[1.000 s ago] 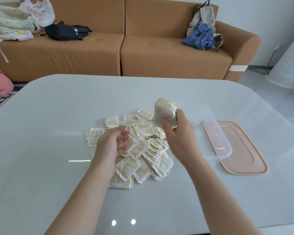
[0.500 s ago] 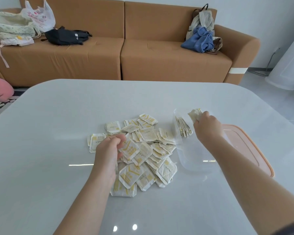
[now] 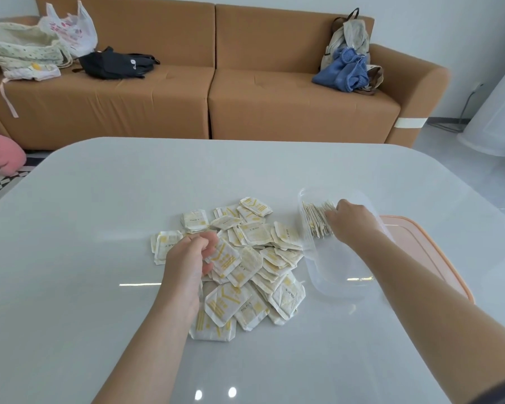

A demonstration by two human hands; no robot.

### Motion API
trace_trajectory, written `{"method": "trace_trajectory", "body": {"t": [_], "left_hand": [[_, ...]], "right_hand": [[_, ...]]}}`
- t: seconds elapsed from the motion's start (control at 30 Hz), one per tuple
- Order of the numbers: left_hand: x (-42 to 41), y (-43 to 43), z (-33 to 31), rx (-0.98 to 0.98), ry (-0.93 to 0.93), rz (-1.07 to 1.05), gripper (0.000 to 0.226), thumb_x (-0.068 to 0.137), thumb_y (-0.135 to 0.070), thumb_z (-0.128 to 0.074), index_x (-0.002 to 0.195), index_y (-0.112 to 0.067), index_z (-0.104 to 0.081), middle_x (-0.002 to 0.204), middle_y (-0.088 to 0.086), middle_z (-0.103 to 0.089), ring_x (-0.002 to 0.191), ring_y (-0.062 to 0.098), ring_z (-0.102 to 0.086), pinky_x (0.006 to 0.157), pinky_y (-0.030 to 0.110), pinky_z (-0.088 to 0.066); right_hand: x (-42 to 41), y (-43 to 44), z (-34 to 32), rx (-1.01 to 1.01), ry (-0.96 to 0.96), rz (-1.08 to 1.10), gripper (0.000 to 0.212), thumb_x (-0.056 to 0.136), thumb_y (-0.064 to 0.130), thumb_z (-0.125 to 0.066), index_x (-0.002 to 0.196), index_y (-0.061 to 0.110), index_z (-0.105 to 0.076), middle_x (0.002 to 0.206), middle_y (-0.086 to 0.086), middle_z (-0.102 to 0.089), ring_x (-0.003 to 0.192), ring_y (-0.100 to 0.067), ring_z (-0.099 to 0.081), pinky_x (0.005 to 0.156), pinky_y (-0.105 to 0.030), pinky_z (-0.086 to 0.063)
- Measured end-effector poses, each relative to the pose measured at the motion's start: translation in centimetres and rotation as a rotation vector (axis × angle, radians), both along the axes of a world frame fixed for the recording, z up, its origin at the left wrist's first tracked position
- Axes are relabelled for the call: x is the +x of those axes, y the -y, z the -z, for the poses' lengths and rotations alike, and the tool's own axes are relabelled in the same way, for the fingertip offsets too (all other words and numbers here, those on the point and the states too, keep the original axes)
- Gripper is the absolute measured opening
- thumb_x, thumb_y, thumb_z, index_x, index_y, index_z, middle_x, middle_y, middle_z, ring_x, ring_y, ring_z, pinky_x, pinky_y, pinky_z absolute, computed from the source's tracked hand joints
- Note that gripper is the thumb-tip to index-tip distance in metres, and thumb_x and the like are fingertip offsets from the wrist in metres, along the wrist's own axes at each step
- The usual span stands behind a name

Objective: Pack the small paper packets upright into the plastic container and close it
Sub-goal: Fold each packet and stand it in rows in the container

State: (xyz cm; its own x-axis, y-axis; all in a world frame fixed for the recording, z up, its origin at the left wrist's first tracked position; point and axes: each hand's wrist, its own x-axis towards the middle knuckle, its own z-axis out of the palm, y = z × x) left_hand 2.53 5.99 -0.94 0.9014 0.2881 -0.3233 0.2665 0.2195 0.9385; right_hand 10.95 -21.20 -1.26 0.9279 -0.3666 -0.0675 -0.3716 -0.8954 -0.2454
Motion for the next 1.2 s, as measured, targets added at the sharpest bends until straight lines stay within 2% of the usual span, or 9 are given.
{"method": "trace_trajectory", "body": {"t": [0.17,0.27,0.4,0.57,0.8,0.93,1.03,1.1,1.2], "left_hand": [[-0.2,-0.5,0.0,0.018,-0.011,-0.002,0.027,0.091,-0.003,-0.042,0.083,-0.015,-0.065,0.115,0.007,-0.069,0.104,0.019,-0.061,0.078,0.032,-0.045],[-0.1,-0.7,0.2,0.032,-0.014,-0.003,0.026,0.091,-0.004,-0.043,0.083,-0.015,-0.065,0.112,0.006,-0.069,0.102,0.018,-0.061,0.076,0.032,-0.045],[0.2,-0.6,0.6,0.107,0.010,-0.023,0.024,0.089,-0.003,-0.046,0.082,-0.015,-0.067,0.099,0.001,-0.068,0.092,0.016,-0.059,0.071,0.031,-0.044],[-0.3,-0.5,0.5,0.256,0.045,-0.008,0.018,0.087,-0.007,-0.053,0.088,-0.018,-0.067,0.084,-0.008,-0.061,0.078,0.009,-0.056,0.076,0.030,-0.045],[0.8,-3.0,2.5,0.796,0.021,-0.071,0.027,0.080,-0.024,-0.063,0.107,-0.024,-0.059,0.120,0.001,-0.053,0.115,0.021,-0.050,0.097,0.041,-0.043],[2.6,-3.8,2.6,0.793,-0.075,0.165,0.075,0.065,-0.046,-0.073,0.133,-0.029,-0.044,0.142,0.002,-0.037,0.135,0.024,-0.033,0.108,0.048,-0.033],[3.8,-4.1,2.4,0.926,-0.205,0.554,0.110,0.042,-0.068,-0.070,0.141,-0.040,-0.033,0.146,-0.005,-0.028,0.142,0.023,-0.020,0.113,0.050,-0.025],[4.1,-4.0,2.4,1.091,-0.221,0.719,0.112,0.049,-0.069,-0.075,0.145,-0.042,-0.025,0.151,-0.008,-0.021,0.143,0.025,-0.014,0.114,0.050,-0.022],[4.0,-3.4,2.7,1.194,-0.131,0.702,0.098,0.067,-0.056,-0.077,0.147,-0.042,-0.024,0.154,-0.007,-0.024,0.141,0.026,-0.019,0.111,0.046,-0.027]], "right_hand": [[-0.4,-0.4,0.2,0.013,-0.013,0.035,0.027,0.095,0.023,-0.039,0.069,0.015,-0.034,0.085,-0.011,-0.051,0.081,-0.031,-0.047,0.067,-0.032,-0.034],[-0.9,-0.7,-0.6,0.005,-0.033,0.008,0.019,0.095,0.022,-0.037,0.087,0.011,-0.050,0.091,-0.012,-0.055,0.093,-0.032,-0.050,0.073,-0.034,-0.039],[-2.5,-3.1,-2.6,0.111,0.132,-0.022,0.041,0.098,0.038,-0.037,0.125,0.011,-0.052,0.122,-0.014,-0.051,0.113,-0.036,-0.051,0.083,-0.037,-0.039],[-5.2,-8.8,-4.4,0.219,0.365,-0.245,0.035,0.097,0.036,-0.043,0.124,0.020,-0.055,0.127,-0.005,-0.053,0.112,-0.026,-0.055,0.084,-0.035,-0.041],[-4.3,-11.9,-1.9,0.233,-0.087,-0.388,0.053,0.093,0.041,-0.049,0.140,0.019,-0.040,0.143,-0.009,-0.038,0.125,-0.032,-0.047,0.099,-0.037,-0.039],[-3.6,-12.0,-0.7,0.261,-0.287,-0.393,0.085,0.083,0.063,-0.056,0.151,0.032,-0.018,0.157,-0.008,-0.019,0.144,-0.043,-0.013,0.111,-0.050,-0.024],[-3.1,-12.0,-0.1,0.224,-0.325,-0.417,0.094,0.073,0.067,-0.063,0.150,0.039,-0.017,0.156,-0.002,-0.020,0.143,-0.038,-0.014,0.110,-0.050,-0.026],[-2.9,-12.2,0.2,0.159,-0.306,-0.429,0.094,0.070,0.068,-0.065,0.148,0.041,-0.020,0.151,-0.002,-0.028,0.139,-0.035,-0.021,0.109,-0.048,-0.031],[-3.1,-12.9,0.5,0.184,-0.231,-0.445,0.078,0.075,0.055,-0.068,0.142,0.040,-0.031,0.139,-0.005,-0.040,0.129,-0.034,-0.032,0.097,-0.043,-0.040]]}}
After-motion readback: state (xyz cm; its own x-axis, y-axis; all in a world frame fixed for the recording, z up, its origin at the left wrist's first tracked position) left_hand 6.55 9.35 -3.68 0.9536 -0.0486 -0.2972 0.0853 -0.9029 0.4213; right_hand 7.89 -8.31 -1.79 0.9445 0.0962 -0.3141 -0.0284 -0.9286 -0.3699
